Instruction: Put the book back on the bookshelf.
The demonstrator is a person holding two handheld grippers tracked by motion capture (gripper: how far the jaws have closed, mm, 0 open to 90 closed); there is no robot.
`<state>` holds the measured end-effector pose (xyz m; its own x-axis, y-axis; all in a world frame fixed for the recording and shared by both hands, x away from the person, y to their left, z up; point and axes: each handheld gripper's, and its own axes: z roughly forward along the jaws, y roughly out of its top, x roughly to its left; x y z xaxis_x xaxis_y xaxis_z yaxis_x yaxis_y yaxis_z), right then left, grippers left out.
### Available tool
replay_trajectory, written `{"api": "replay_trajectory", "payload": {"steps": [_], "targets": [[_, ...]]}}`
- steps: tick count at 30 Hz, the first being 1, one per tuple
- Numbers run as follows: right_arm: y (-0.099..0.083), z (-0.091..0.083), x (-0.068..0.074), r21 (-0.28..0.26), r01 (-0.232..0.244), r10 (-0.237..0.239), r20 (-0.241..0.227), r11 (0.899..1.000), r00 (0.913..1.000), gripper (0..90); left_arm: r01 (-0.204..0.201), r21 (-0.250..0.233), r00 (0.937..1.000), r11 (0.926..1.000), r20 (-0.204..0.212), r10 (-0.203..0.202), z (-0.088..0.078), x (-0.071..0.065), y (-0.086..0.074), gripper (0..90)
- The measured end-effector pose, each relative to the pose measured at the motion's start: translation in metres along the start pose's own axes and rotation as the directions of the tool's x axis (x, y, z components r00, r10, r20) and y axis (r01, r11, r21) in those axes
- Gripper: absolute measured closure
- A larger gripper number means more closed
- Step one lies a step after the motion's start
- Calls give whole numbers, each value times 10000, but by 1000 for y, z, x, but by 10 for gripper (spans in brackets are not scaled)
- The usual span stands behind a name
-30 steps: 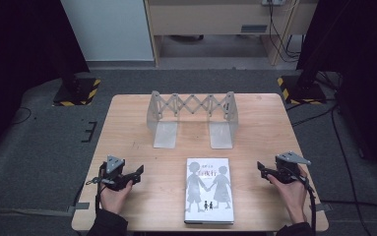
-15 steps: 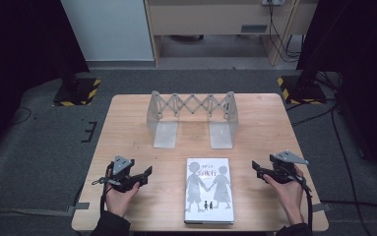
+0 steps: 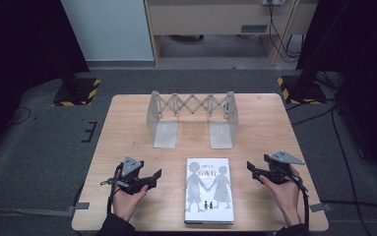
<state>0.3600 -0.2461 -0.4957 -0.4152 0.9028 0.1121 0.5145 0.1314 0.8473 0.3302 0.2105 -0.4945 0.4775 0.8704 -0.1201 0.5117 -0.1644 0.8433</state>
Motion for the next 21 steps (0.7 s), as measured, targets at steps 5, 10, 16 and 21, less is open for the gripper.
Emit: {"api": "replay_trajectory", "payload": {"steps": [5,10,16,21], "targets": [[0,0,5,-53,63,-64,-141,10000,9999,234,-161,84,9998,9998,139,160,3,-7,-1,213],[0,1,11,-60,32,-34,-302,10000,9995,236,-321,243,9991,9992,271,315,6,-13,-1,217],[0,1,18,-68,32,-36,-541,10000,9985,240,-348,455,9975,9984,637,319,9,-19,-2,249],[-1,2,25,-95,70,-77,-684,9999,9976,242,-712,490,9950,9963,742,675,11,-24,-3,248]]}}
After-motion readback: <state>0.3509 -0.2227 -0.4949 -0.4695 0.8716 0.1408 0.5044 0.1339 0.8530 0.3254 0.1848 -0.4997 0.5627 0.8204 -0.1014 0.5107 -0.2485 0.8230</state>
